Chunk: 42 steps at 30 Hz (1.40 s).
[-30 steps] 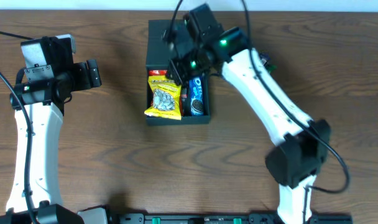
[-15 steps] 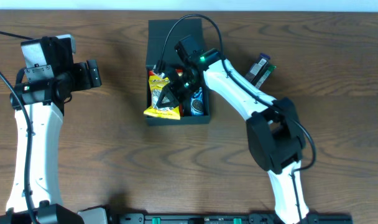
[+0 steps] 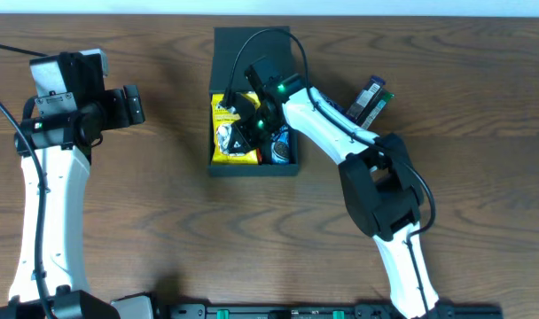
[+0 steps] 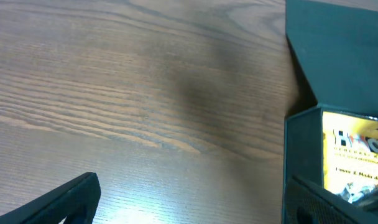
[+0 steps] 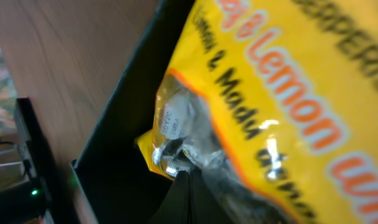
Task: Pack container
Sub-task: 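Carry the yellow bag left and lower it into the box's left side, then release the yellow bag and reach the right gripper to the green stick pack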
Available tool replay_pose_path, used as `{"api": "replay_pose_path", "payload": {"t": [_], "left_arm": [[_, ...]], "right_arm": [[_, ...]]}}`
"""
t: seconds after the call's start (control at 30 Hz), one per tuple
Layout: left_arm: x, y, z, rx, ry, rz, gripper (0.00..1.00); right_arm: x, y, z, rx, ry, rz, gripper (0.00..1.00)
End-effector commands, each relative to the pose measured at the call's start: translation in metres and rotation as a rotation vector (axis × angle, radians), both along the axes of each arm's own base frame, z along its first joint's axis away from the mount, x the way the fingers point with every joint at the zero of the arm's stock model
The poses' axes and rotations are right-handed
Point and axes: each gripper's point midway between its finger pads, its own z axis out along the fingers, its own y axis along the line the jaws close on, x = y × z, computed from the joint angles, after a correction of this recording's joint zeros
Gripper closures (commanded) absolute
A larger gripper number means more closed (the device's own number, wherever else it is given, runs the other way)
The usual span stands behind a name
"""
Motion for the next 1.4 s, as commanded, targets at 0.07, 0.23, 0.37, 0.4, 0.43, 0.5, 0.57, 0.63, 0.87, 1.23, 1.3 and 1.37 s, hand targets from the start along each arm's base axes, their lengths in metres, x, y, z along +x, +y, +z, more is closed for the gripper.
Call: {"api": "replay_pose_path", "payload": {"t": [0.07,0.23,0.37,0.4,0.43,0.5,0.57,0.63,0.87,1.23,1.3,1.37], "left_arm": [[0.001,0.002,0.0,-0.01,-0.001,0.012,0.04],[0.001,0.002,-0.001,-0.011,0.002,0.012,0.05],[0.0,0.002,-0.001,-0.011,0.005,0.012,0.05],[0.0,0.002,-0.001,-0.012,0.005,0.012,0.05],[0.0,0.002,-0.001,-0.012,0.006,0.012,0.05],[0.0,0.002,-0.002,-0.012,0.009,0.012,0.05],[-0.001,0.001,-0.002,-0.013,0.013,0.012,0.05],[-0.001,0.001,-0.002,-0.013,0.013,0.012,0.05],[-0.001,0.001,-0.002,-0.013,0.013,0.012,0.05],[-0.001,0.001,-0.002,-0.013,0.013,0.012,0.05],[-0.001,0.001,-0.002,-0.014,0.013,0.012,0.04],[-0.001,0.001,-0.002,-0.014,0.013,0.011,0.05]], "right_arm": [[0.026,0.002,0.086,0.076,-0.243,0.001,0.99],[0.041,-0.004,0.109,0.103,-0.332,-0.017,0.99],[0.047,-0.011,0.081,0.034,-0.313,-0.035,0.99],[0.046,-0.011,0.072,0.02,-0.296,-0.034,0.99],[0.046,-0.011,0.064,0.009,-0.284,-0.034,0.99],[0.046,-0.013,0.044,-0.032,-0.258,-0.036,0.99],[0.045,-0.015,0.024,-0.065,-0.224,-0.037,0.99],[0.042,-0.017,0.013,-0.081,-0.198,-0.034,0.99],[0.052,-0.018,0.038,-0.05,-0.224,-0.071,0.99],[0.123,-0.128,0.162,-0.262,-0.525,-0.548,0.67],[0.132,-0.171,0.149,-0.39,-0.486,-0.732,0.53],[0.135,-0.205,0.129,-0.495,-0.436,-0.847,0.4]]}}
